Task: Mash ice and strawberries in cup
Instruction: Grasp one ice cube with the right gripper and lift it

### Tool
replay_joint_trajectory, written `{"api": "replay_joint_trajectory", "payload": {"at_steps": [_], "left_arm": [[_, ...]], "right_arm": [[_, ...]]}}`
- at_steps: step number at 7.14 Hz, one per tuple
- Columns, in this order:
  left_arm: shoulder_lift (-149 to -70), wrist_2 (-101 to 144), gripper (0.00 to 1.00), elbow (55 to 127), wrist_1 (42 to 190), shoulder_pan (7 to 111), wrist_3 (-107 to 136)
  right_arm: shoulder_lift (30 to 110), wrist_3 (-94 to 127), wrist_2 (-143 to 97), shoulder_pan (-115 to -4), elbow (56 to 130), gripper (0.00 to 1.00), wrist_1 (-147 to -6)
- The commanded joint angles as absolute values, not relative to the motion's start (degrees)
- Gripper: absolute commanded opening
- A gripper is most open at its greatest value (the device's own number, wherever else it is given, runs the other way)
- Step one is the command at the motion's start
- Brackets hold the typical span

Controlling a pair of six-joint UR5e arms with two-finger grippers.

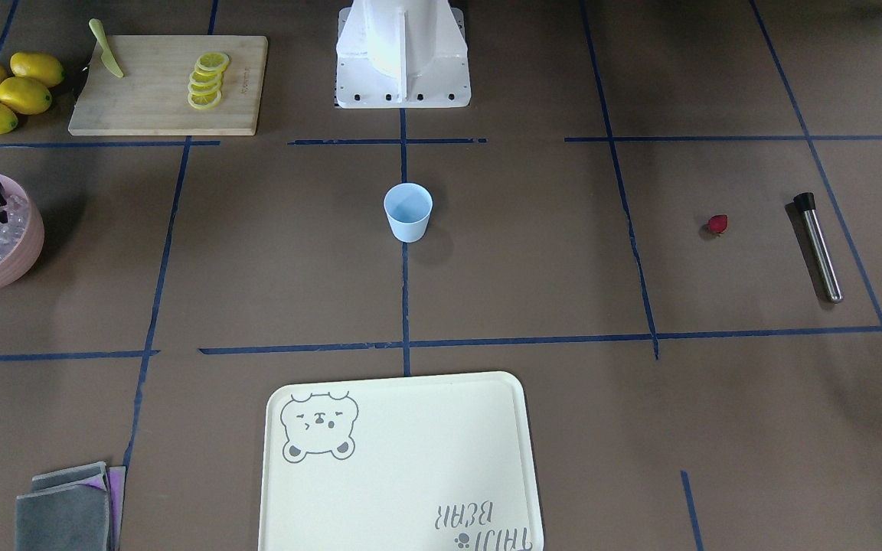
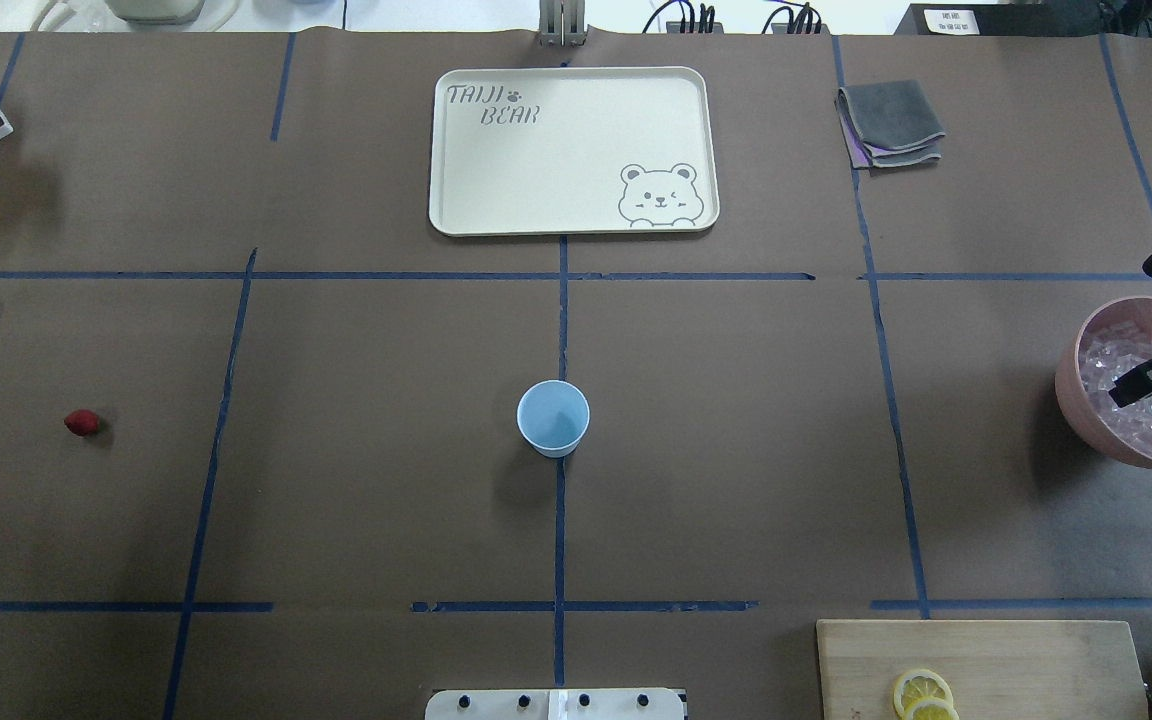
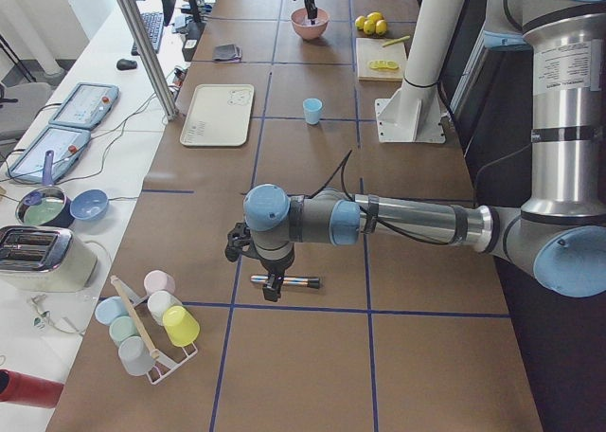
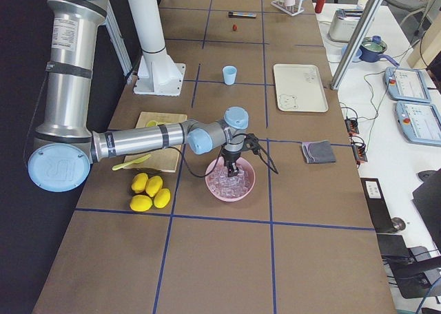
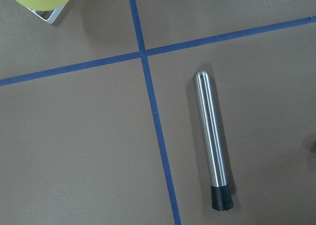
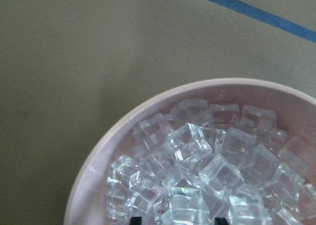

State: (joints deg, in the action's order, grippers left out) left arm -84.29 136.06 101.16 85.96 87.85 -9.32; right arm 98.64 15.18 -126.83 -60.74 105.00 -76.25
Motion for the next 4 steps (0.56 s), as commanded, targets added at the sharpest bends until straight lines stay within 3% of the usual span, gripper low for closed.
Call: {"api": "replay_joint_trajectory", "payload": {"at_steps": [1,3,4], "left_arm": [[-84.3,136.1,1.00,101.2,86.0,87.9,-9.3],[-84.3,136.1,1.00,101.2,86.0,87.9,-9.3],[-84.3,136.1,1.00,101.2,86.0,87.8,-9.3]], "right_arm": [[98.4,15.0,-126.7,-60.6,104.2,0.56,-76.1],[98.2,15.1,-126.7,-60.6,104.2,0.52,-76.1],[98.2,15.1,-126.7,-60.6,104.2,0.44,-76.0]]}}
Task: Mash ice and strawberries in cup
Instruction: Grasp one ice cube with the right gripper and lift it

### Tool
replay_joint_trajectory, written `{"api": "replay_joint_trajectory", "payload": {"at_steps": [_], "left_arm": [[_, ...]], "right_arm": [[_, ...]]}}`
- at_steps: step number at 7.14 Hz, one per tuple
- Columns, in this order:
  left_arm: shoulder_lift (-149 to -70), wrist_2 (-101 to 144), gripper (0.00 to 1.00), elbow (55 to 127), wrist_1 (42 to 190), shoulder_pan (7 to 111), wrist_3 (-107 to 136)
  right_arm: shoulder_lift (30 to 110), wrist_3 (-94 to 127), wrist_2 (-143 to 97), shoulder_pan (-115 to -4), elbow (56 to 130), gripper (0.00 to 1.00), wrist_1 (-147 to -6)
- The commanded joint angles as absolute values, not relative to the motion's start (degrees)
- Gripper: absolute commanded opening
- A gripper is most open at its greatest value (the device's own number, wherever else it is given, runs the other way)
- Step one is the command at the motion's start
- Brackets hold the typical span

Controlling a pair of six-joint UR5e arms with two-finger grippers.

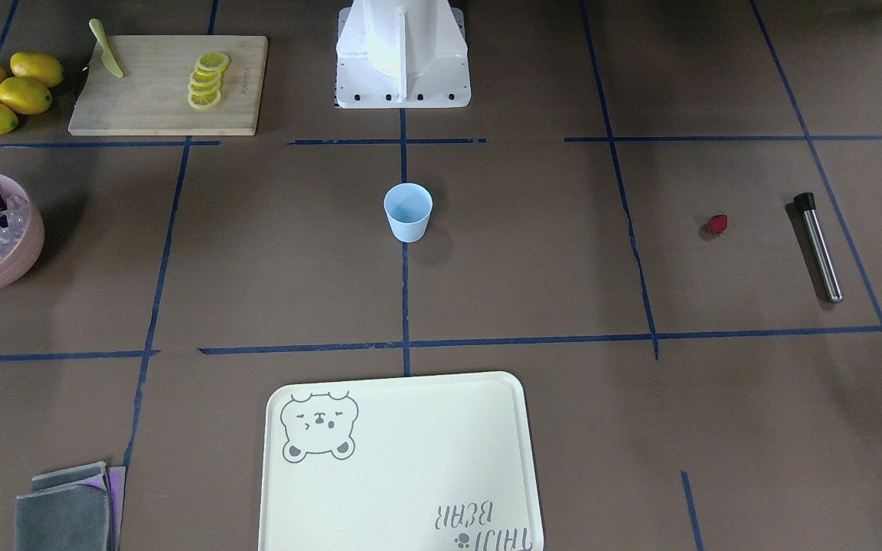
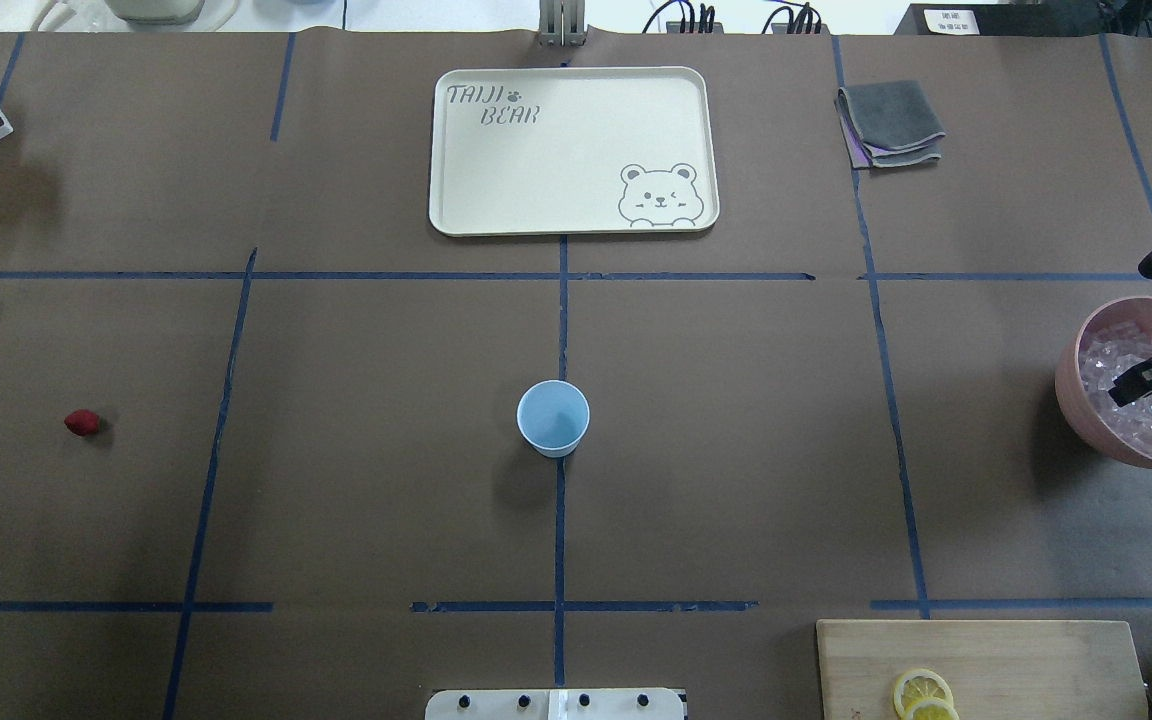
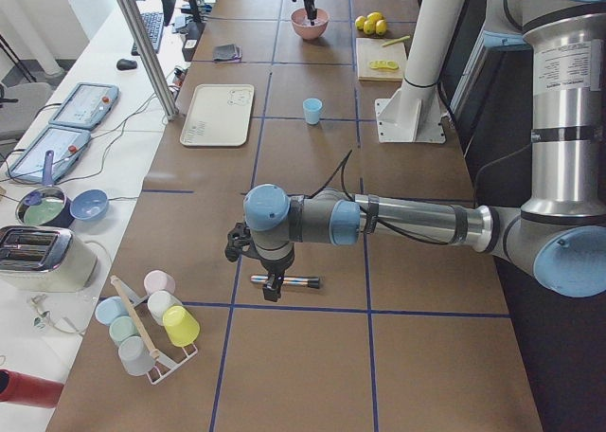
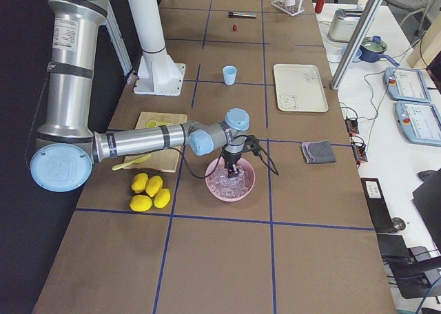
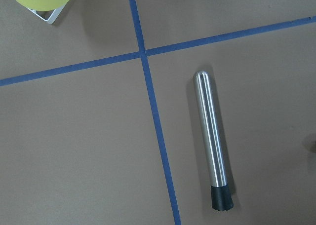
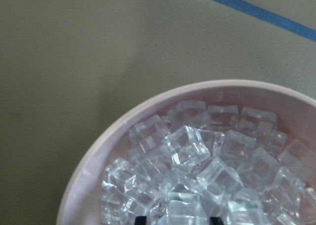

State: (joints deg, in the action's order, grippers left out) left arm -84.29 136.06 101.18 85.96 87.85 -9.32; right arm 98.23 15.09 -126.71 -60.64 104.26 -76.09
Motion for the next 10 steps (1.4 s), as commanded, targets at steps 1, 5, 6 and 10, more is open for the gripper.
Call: {"api": "replay_joint_trajectory", "payload": {"at_steps": [1,5,6,10], "left_arm": [[-84.3,136.1,1.00,101.2,86.0,87.9,-9.3],[-84.3,136.1,1.00,101.3,86.0,87.8,-9.3],[-84.3,136.1,1.00,101.3,86.0,87.8,-9.3],[-84.3,136.1,1.00,101.3,86.0,87.9,-9.3]], "right_arm": [[98.2,15.0,-126.7,-60.6,104.2,0.35,-76.0],[98.1,14.6,-127.2,-61.1,106.0,0.03,-76.0],[98.0,14.7,-126.6,-62.4,108.8,0.04,-76.2],[85.6,21.1,-127.4,-63.4,114.3,0.00,-87.7]]}}
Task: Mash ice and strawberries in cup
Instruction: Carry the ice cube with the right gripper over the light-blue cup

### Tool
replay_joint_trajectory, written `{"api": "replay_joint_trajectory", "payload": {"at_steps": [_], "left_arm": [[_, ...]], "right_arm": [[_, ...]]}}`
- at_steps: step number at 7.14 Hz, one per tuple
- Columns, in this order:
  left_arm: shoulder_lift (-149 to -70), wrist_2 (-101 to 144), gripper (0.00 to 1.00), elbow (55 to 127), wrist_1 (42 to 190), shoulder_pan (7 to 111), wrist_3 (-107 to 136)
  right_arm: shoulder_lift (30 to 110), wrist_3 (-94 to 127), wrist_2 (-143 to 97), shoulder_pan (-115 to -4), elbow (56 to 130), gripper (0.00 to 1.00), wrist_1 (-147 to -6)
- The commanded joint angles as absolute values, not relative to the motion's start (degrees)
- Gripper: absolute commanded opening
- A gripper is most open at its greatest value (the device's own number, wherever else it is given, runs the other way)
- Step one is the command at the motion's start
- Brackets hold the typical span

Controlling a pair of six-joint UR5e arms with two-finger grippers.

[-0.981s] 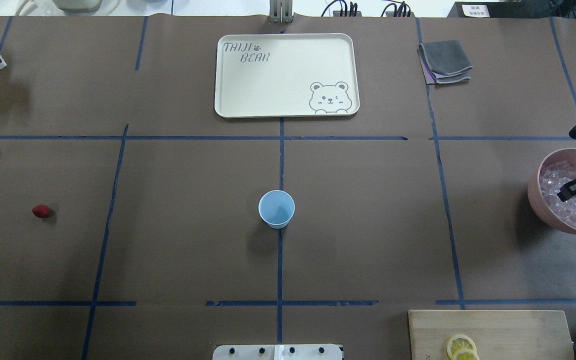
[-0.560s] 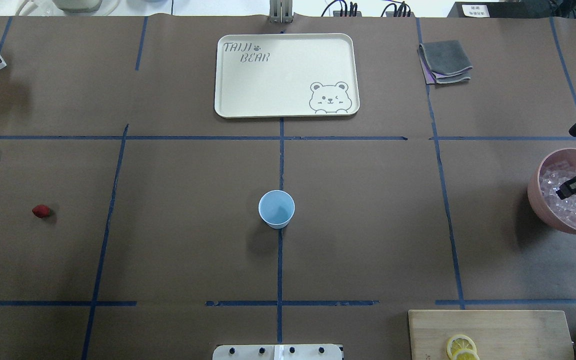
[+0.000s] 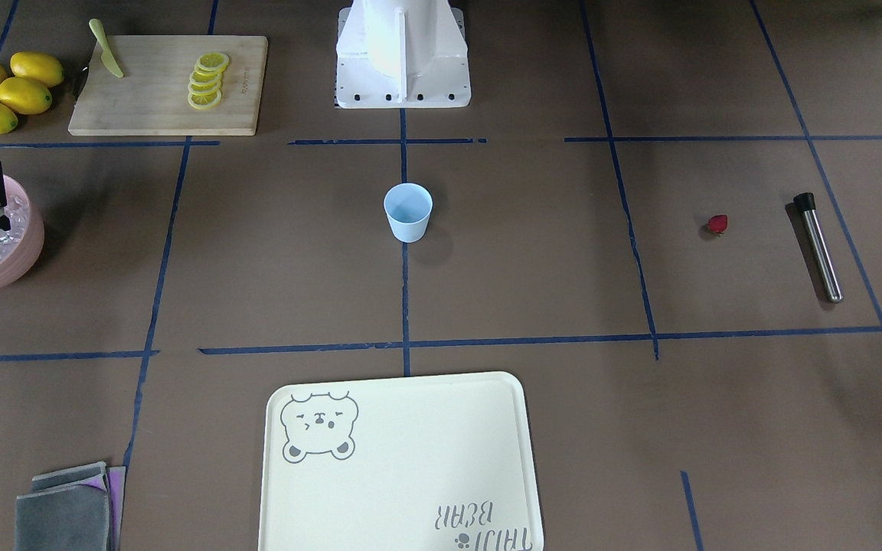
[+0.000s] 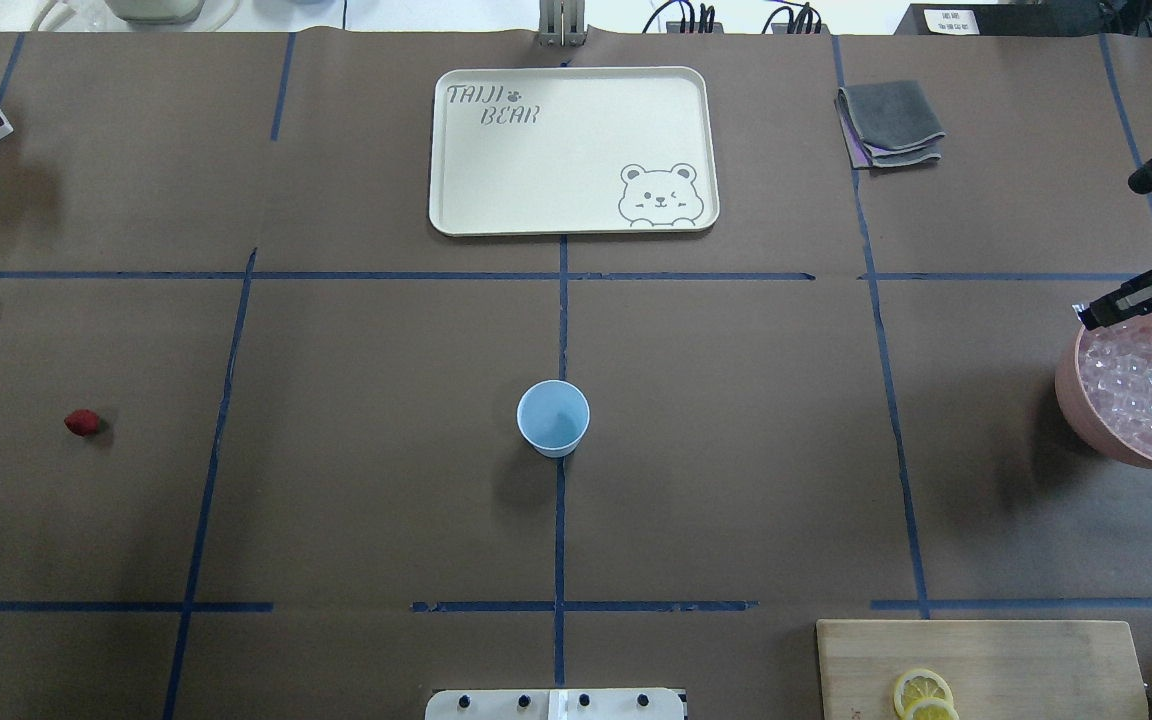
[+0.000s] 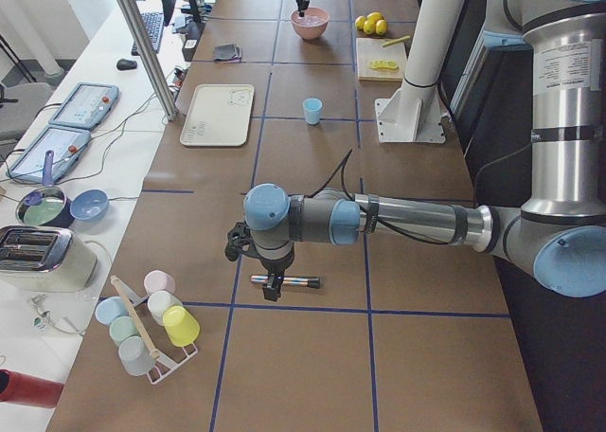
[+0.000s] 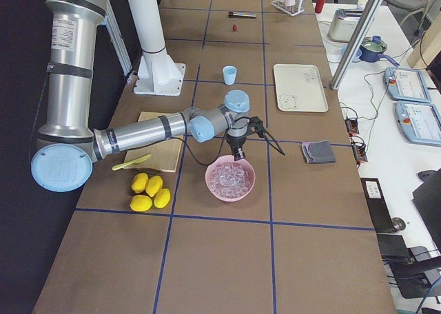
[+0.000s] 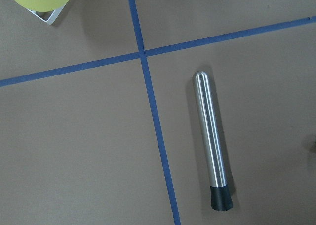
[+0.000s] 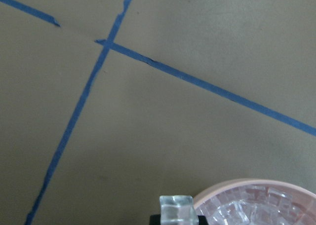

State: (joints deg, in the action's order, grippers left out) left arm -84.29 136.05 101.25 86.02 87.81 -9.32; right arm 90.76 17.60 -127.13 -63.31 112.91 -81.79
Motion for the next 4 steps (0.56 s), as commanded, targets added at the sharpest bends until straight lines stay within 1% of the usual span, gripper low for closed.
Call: {"api": "replay_joint_trajectory", "payload": {"at_steps": [1,4], "left_arm": [[-84.3,136.1,1.00,101.3,86.0,87.9,-9.3],[-84.7,136.1,1.00,101.3,86.0,87.8,-9.3]], "right_arm": [[82.6,25.0,-127.4,-61.9,116.0,0.00,-90.4],[71.8,41.5,-122.3,-49.2,115.4,0.00,-92.3]]}}
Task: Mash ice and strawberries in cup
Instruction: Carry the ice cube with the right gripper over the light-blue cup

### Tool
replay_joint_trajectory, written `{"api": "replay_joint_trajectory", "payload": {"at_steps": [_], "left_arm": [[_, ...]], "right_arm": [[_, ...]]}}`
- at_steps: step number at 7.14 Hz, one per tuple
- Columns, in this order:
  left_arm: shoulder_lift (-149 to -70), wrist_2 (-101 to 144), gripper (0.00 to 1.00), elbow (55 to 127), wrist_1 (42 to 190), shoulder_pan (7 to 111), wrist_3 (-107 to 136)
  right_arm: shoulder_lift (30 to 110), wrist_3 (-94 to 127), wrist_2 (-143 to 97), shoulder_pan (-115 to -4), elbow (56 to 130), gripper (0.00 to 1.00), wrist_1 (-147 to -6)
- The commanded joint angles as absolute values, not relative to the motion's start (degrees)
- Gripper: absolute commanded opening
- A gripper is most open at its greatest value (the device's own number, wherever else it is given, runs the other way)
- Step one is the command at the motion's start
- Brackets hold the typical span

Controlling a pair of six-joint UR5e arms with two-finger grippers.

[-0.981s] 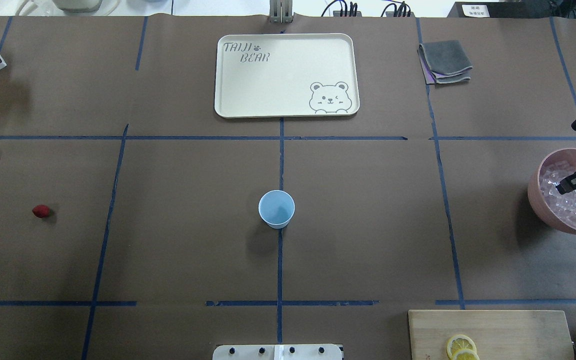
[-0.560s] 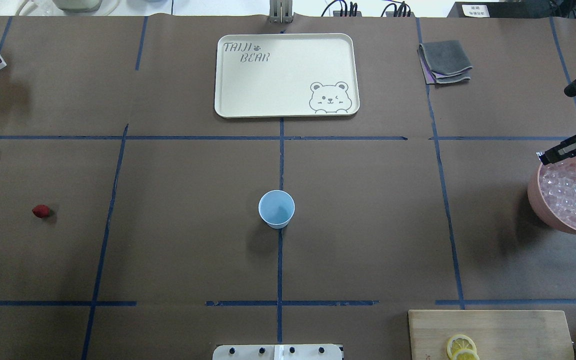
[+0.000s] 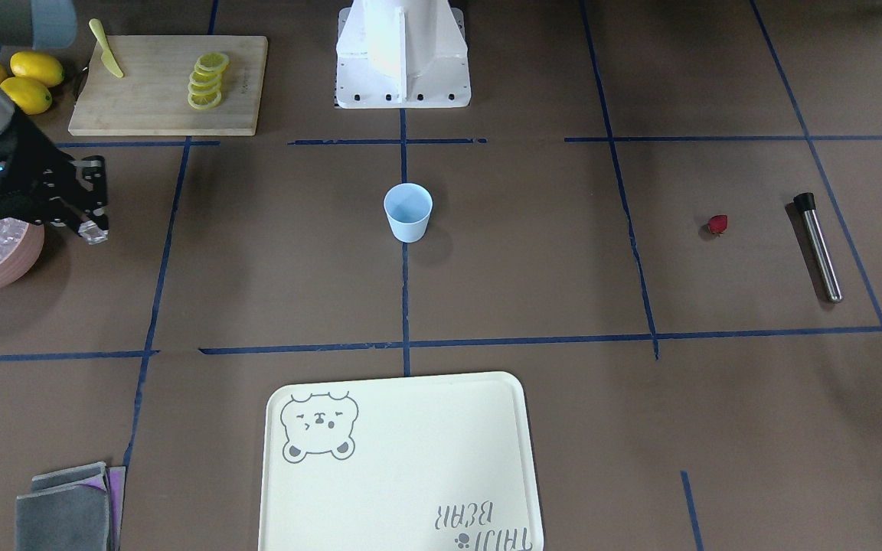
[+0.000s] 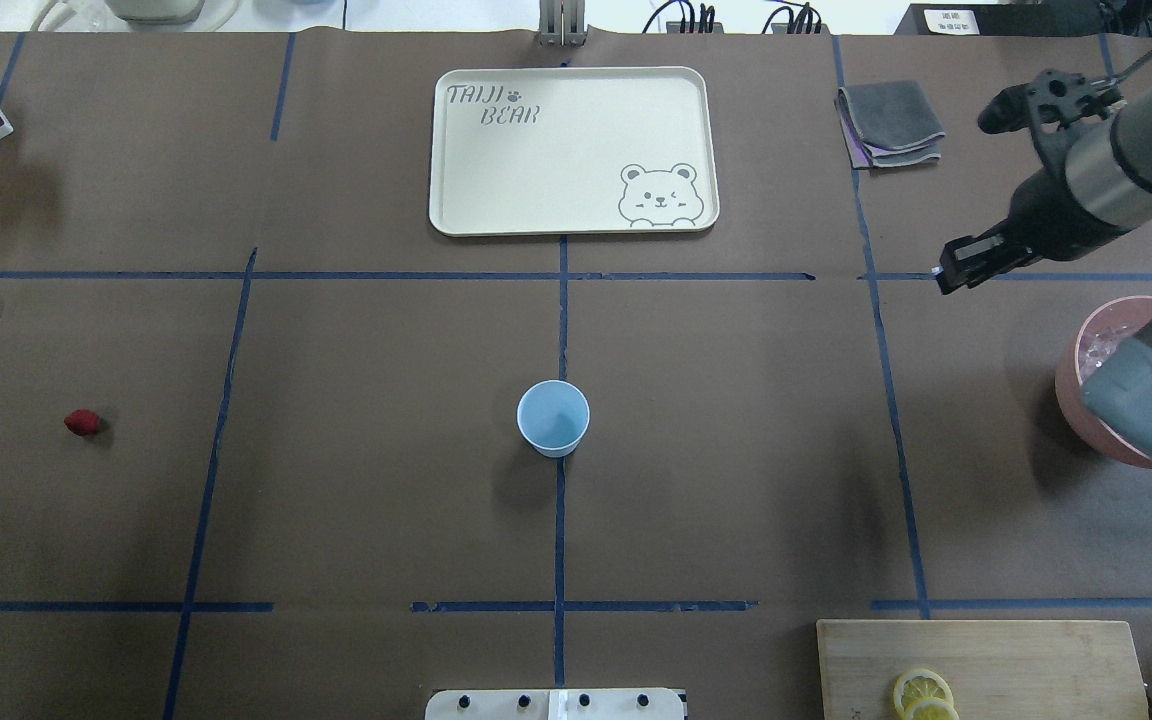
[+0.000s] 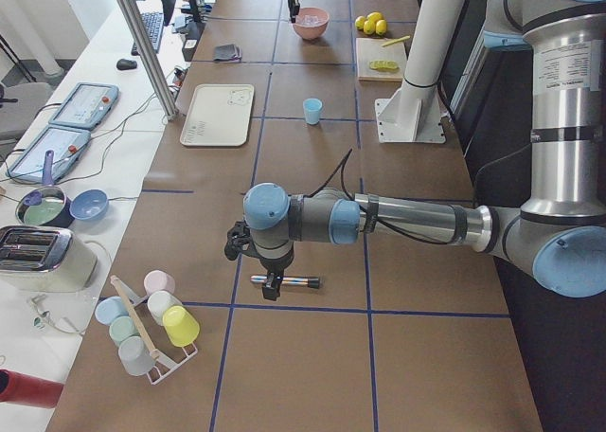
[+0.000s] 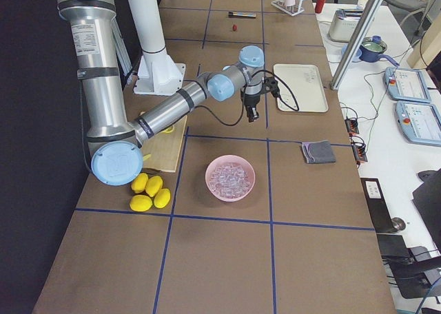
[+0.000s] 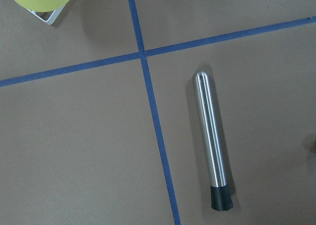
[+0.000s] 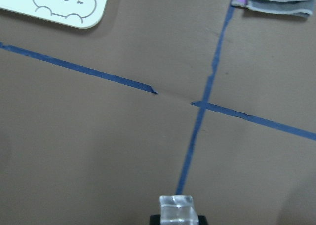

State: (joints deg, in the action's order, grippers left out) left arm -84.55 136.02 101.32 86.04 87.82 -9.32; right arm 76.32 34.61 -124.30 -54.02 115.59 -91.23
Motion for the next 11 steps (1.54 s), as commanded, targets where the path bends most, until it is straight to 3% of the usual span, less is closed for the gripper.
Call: {"api": "replay_joint_trajectory", "payload": {"at_steps": [1,4,7,10,11], "left_arm": [[-84.9,136.1,1.00,101.3,86.0,87.9,-9.3],[-85.0,136.1,1.00,101.3,86.1,87.8,-9.3],[-85.0,136.1,1.00,101.3,86.0,87.9,-9.3],[-84.6,136.1,1.00,101.3,86.0,87.9,-9.3],[-84.6,136.1,1.00,101.3,86.0,87.8,-9.3]], "right_arm": [[66.9,47.1,-118.7,-45.1,115.4,0.00,-95.9],[55.9,62.4,-107.6,-31.3,113.0,0.00,-101.5],[41.5,71.5,-100.2,-23.6,96.6,0.00,-101.4],[41.7,71.5,-99.1,-22.8,96.2,0.02,-101.3],[42.2,70.8,-99.2,-22.7,96.1,0.26,-101.3]]}}
